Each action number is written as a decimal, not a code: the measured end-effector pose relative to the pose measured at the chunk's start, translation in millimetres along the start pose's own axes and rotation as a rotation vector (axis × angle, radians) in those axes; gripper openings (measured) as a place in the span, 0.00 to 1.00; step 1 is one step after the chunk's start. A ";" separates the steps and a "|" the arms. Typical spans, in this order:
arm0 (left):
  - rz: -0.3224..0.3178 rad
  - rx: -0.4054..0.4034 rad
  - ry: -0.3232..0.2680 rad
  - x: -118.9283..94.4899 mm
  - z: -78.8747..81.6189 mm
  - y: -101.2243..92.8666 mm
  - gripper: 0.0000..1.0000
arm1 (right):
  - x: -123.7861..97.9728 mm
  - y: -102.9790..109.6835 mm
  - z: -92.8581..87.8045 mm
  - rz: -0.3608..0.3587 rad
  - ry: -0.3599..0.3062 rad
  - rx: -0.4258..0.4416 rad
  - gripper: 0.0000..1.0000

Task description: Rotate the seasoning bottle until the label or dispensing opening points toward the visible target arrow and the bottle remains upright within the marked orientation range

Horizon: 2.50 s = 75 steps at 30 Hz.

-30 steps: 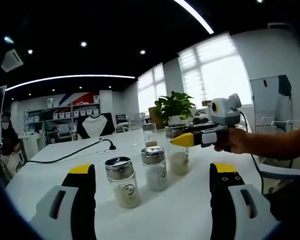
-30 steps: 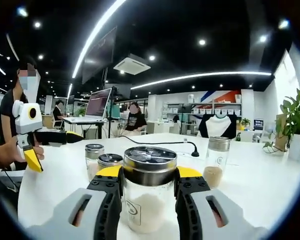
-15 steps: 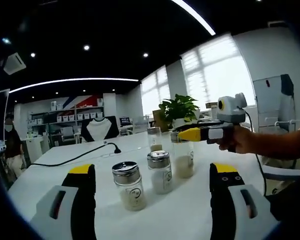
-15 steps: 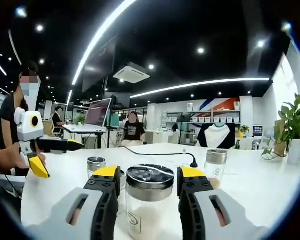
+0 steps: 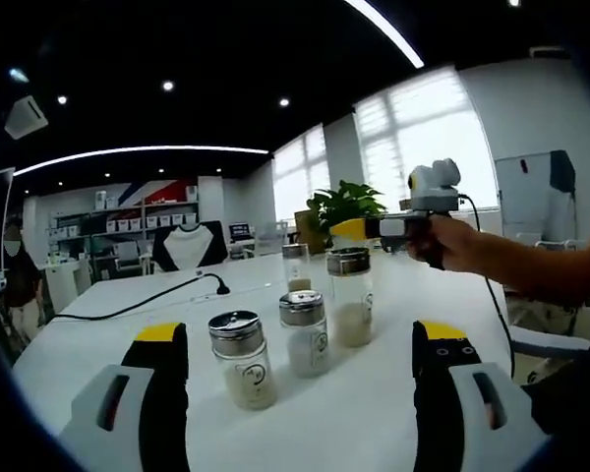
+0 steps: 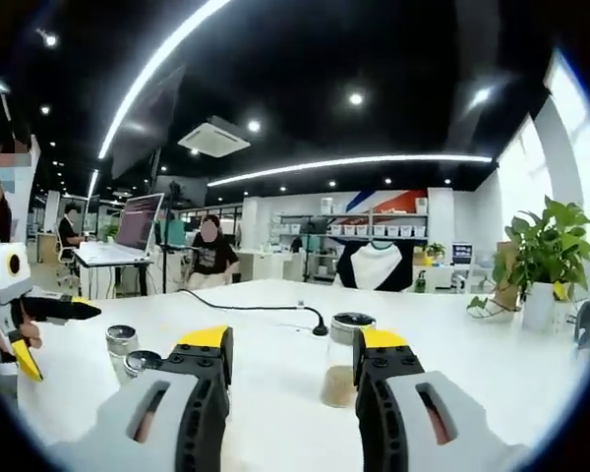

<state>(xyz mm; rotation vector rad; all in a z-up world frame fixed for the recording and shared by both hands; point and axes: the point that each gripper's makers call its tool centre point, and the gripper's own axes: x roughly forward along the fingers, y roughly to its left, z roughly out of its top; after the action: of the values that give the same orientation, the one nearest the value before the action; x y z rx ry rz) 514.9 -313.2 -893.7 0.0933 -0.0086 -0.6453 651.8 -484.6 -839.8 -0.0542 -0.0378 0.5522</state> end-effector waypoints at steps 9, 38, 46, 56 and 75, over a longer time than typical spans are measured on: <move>-0.020 0.003 0.005 3.0 -1.3 -7.2 1.00 | 36.3 -33.9 -24.3 -0.074 0.048 -0.012 0.59; -0.016 -0.004 -0.005 -1.9 -0.4 -2.1 1.00 | 113.2 -65.5 -66.9 -0.172 0.110 -0.038 0.51; -0.016 -0.004 -0.002 -1.6 -0.9 -1.4 1.00 | 121.2 -63.5 -64.6 -0.159 0.116 -0.038 0.41; -0.018 -0.005 -0.006 -2.1 1.4 -0.4 1.00 | 116.0 -52.5 -40.1 -0.098 0.036 -0.112 0.39; -0.041 -0.009 -0.040 -3.0 12.3 -7.1 0.99 | 45.5 -56.9 -13.1 -0.130 0.057 -0.016 0.39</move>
<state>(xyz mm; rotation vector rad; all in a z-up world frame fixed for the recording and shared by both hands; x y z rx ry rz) 507.8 -318.0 -882.1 0.0721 -0.0420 -0.6882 721.0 -509.7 -848.4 -0.0827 0.0097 0.4205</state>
